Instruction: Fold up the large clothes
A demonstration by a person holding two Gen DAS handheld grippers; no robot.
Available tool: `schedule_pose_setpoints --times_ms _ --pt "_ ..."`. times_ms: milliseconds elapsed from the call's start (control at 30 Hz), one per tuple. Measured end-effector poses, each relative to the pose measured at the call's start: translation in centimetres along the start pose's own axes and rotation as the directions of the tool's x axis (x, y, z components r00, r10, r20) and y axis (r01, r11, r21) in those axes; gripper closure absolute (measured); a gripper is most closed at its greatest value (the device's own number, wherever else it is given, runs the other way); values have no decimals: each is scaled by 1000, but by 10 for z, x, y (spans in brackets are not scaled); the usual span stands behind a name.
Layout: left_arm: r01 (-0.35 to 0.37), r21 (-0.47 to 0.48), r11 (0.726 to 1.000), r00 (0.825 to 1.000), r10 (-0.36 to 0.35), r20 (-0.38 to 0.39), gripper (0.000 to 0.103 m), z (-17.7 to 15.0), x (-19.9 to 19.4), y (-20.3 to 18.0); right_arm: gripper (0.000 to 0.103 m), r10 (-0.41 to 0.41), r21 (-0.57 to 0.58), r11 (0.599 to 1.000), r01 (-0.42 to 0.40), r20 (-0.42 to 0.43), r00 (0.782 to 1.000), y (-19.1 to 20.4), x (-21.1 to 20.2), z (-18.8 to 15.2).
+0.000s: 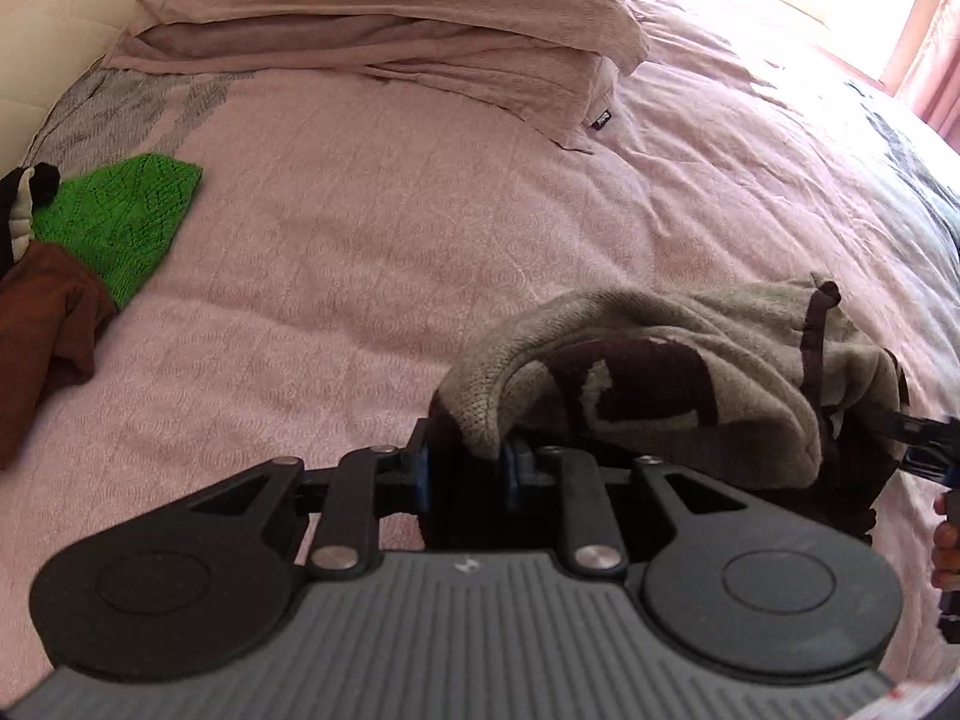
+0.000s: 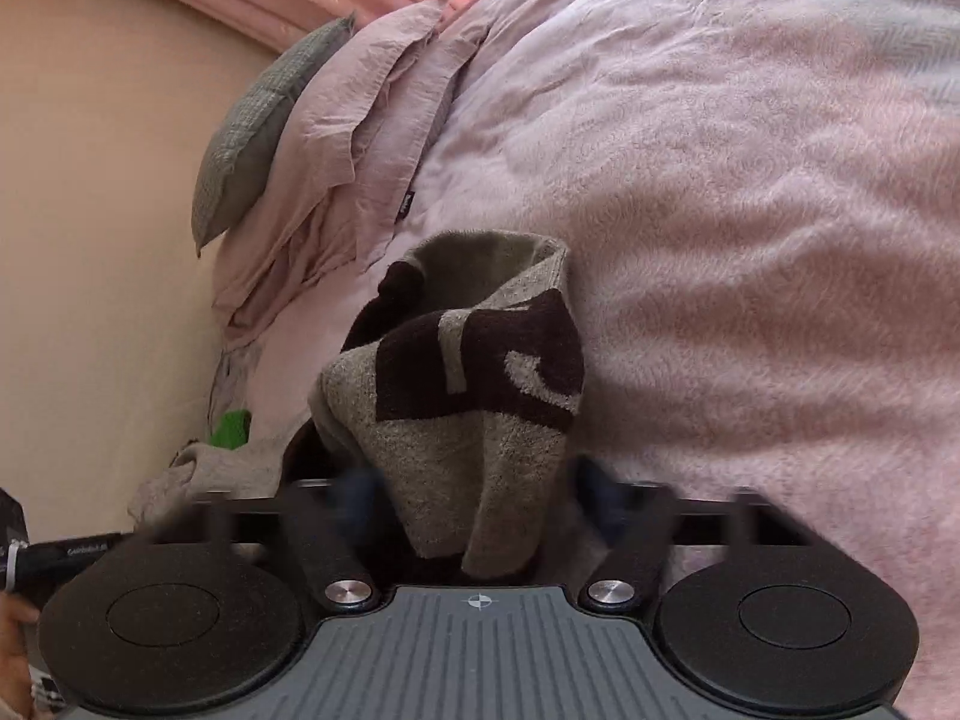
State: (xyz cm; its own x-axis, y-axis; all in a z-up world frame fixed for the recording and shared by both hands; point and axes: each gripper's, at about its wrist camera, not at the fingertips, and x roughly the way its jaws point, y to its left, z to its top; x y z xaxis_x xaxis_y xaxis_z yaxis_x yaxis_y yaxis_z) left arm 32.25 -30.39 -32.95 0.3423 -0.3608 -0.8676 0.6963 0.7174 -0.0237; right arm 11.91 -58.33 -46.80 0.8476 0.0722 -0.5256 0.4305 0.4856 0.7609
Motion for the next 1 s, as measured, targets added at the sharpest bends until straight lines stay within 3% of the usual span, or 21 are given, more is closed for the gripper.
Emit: schedule_pose_setpoints --times_ms 67,167,267,400,500,633,800,933,1000 --pt "14 14 1000 1000 -14 22 84 4 -7 -1 95 -53 18 999 51 126 991 9 -11 5" --pt "29 52 998 997 -33 70 84 13 -26 -4 96 -55 -145 985 91 234 971 48 -45 12" --pt "70 90 993 989 -81 123 84 26 -54 -12 96 -44 -304 941 148 323 945 90 -89 15" --pt "136 156 978 966 -166 200 84 38 -106 -26 96 5 -405 894 192 438 899 136 -168 15" --pt "184 197 963 944 -228 237 84 38 -154 -29 96 68 -493 847 201 475 877 174 -239 6" --pt "231 249 941 924 -292 247 84 23 -223 -30 96 83 -600 771 215 429 900 223 -324 -13" --pt "276 273 922 911 -342 232 84 11 -296 -35 96 31 -714 652 254 360 932 278 -402 -44" --pt "328 275 904 887 -395 237 84 30 -327 -41 96 25 -773 553 310 387 922 308 -435 -48" --pt "347 290 892 875 -419 243 82 49 -318 -51 95 21 -787 508 350 418 908 309 -436 -39"
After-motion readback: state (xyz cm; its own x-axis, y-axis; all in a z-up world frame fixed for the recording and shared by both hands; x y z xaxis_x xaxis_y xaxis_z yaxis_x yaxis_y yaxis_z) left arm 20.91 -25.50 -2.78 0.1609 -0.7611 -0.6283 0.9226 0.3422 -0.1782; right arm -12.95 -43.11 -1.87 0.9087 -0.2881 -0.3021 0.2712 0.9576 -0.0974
